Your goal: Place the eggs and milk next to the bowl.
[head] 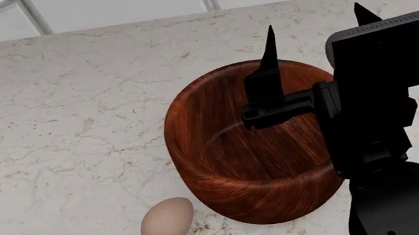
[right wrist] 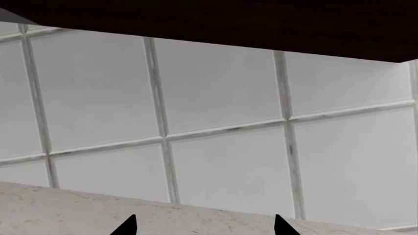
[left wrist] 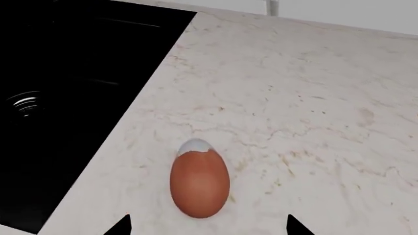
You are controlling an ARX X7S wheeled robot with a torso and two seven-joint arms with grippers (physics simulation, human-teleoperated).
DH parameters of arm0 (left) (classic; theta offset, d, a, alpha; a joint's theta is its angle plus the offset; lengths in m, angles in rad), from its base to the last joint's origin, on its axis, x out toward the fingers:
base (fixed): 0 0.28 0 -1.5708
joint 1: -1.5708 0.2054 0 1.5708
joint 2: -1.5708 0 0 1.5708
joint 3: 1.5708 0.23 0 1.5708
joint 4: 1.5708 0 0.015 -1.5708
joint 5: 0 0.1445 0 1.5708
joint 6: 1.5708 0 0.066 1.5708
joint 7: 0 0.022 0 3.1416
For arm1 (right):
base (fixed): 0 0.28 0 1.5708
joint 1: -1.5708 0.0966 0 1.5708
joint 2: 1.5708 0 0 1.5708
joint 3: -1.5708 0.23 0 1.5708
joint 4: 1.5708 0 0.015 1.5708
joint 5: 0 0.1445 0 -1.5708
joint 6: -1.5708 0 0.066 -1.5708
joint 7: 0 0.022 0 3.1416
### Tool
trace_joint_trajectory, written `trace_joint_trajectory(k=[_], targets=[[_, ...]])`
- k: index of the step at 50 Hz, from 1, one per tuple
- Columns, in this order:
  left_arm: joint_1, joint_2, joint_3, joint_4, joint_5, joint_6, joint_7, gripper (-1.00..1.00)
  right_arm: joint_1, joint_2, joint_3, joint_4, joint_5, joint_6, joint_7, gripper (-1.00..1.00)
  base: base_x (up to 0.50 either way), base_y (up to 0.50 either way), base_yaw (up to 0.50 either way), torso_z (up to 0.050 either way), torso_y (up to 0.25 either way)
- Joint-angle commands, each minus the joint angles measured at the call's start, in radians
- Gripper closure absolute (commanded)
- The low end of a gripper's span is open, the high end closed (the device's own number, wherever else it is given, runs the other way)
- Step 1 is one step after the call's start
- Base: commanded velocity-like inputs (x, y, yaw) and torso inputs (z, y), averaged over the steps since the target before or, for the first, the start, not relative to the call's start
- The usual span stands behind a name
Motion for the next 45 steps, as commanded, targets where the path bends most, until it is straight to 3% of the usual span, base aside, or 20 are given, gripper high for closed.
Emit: trace_joint_trajectory(k=[1,13,45], targets=[[-0.058,0.032,0.057,-0.112,0.097,0.056,0.050,-1.00,0.010,0.004,-0.009,0.010,-0.005,0.004,-0.002,-1.00,0.00,0.00,0.00,0.000,0.000],[-0.119,0.068,0.146,-0.240,0.208,0.119,0.160,-1.00,0.011,0.011,-0.009,0.005,-0.002,0.011,0.003,-1.00,0.00,0.00,0.00,0.000,0.000],[-0.194,0.135,0.246,-0.424,0.333,0.192,0.245,-1.00,0.015,0.018,-0.023,0.026,-0.002,-0.003,0.009,-1.00,0.00,0.00,0.00,0.000,0.000]])
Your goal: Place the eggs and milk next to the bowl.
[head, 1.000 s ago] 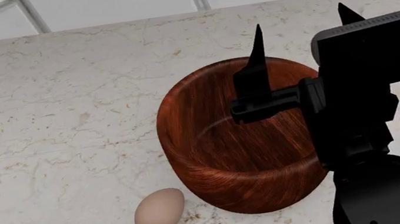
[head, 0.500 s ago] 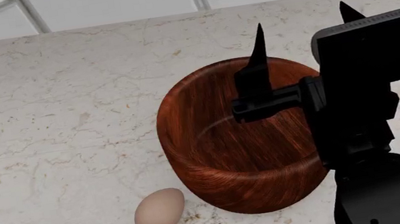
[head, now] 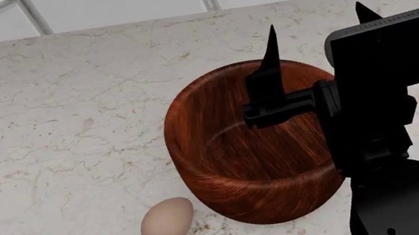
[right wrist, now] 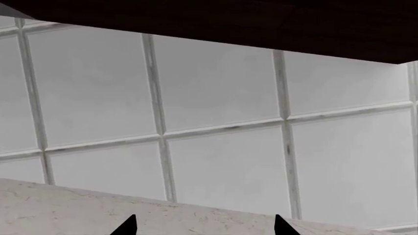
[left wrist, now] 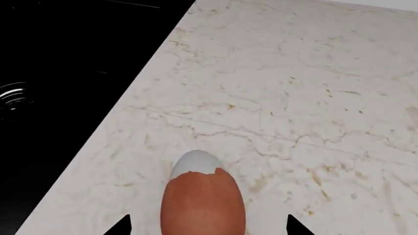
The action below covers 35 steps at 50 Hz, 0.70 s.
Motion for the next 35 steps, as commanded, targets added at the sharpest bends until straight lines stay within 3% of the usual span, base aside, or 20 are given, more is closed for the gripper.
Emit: trace_joint_trajectory(k=[1,35], targets=[[-0.033,0.026,0.044,-0.086,0.071,0.051,0.033,-1.00,0.006,0.002,-0.007,0.015,-0.005,-0.002,-0.002,-1.00,0.00,0.00,0.00,0.000,0.000],[-0.065,0.084,0.094,-0.242,0.149,0.157,0.122,-1.00,0.012,0.007,-0.019,0.033,-0.001,-0.015,0.003,-1.00,0.00,0.00,0.00,0.000,0.000]])
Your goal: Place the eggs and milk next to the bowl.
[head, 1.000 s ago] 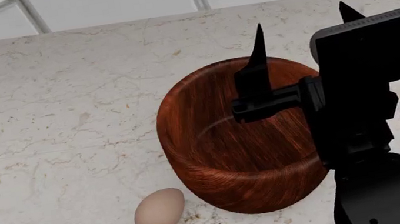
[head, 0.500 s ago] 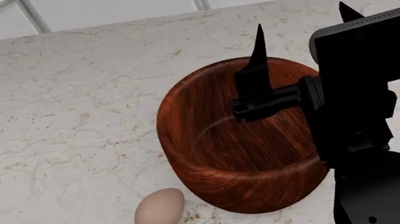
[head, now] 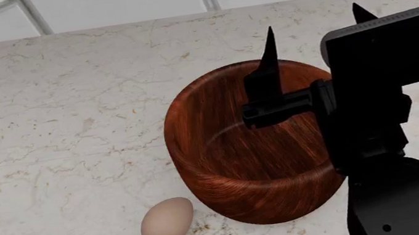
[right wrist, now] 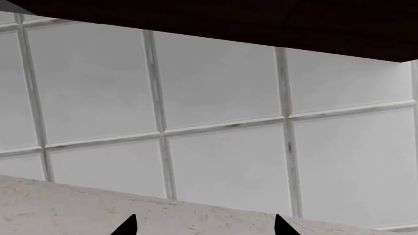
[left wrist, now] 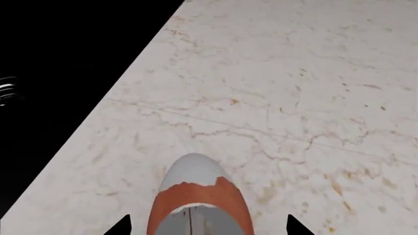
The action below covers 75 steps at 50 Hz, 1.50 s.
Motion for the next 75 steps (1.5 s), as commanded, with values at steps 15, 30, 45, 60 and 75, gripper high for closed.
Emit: trace_joint_trajectory(k=[15,30,45,60,75], targets=[[0.007,0.006,0.013,-0.035,0.039,0.046,0.001,1.00,0.003,0.005,-0.007,0.004,0.002,0.003,0.002,-1.00,0.00,0.00,0.00,0.000,0.000],[0.031,-0.011,-0.022,0.038,0.001,0.036,-0.025,1.00,0.001,0.012,-0.004,-0.001,0.010,0.005,0.004,-1.00,0.00,0.00,0.00,0.000,0.000],[0.034,-0.111,-0.020,0.321,-0.118,-0.084,0.060,1.00,-0.011,0.017,0.011,-0.022,0.026,0.009,0.010,-1.00,0.00,0.00,0.00,0.000,0.000],[-0.099,-0.109,0.120,0.346,-0.058,-0.159,0.196,1.00,-0.023,0.023,0.021,-0.029,0.035,0.004,0.015,-1.00,0.00,0.00,0.00,0.000,0.000],[-0.267,-0.060,0.311,0.292,0.062,-0.193,0.386,1.00,-0.022,0.029,0.028,-0.033,0.044,0.009,0.020,-1.00,0.00,0.00,0.00,0.000,0.000]])
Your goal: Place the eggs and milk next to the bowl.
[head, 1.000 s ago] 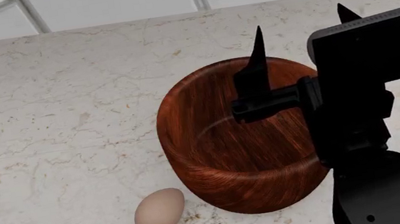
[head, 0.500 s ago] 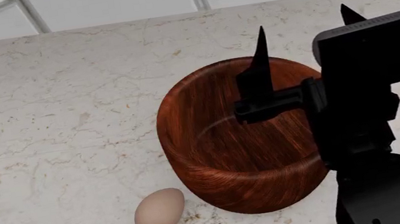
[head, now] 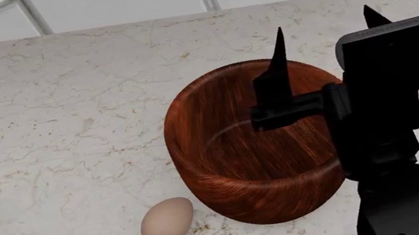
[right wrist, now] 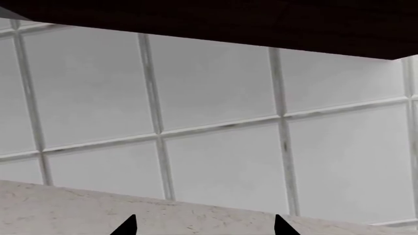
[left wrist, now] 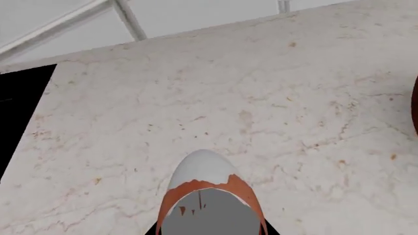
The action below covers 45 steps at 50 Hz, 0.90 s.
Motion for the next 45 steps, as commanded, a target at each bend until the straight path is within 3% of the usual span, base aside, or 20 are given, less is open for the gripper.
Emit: trace_joint_trajectory(k=[1,11,26,37,45], targets=[[-0.132,0.047,0.150,-0.055,0.097,-0.003,0.132,1.00,0.006,0.004,0.003,0.006,0.000,0.006,0.000,-1.00,0.00,0.00,0.00,0.000,0.000],[-0.267,0.131,0.301,-0.196,0.239,0.064,0.287,1.00,-0.002,0.009,0.008,0.016,0.000,-0.006,0.001,-1.00,0.00,0.00,0.00,0.000,0.000],[-0.326,0.195,0.461,-0.278,0.367,0.166,0.432,1.00,-0.009,0.014,0.014,0.004,0.008,-0.001,0.010,-1.00,0.00,0.00,0.00,0.000,0.000],[-0.344,0.235,0.561,-0.349,0.476,0.330,0.520,1.00,-0.017,0.019,0.018,-0.001,0.010,-0.005,0.015,-1.00,0.00,0.00,0.00,0.000,0.000],[-0.352,0.320,0.597,-0.558,0.540,0.505,0.575,1.00,-0.019,0.020,0.019,0.011,0.010,-0.013,0.014,-1.00,0.00,0.00,0.00,0.000,0.000]])
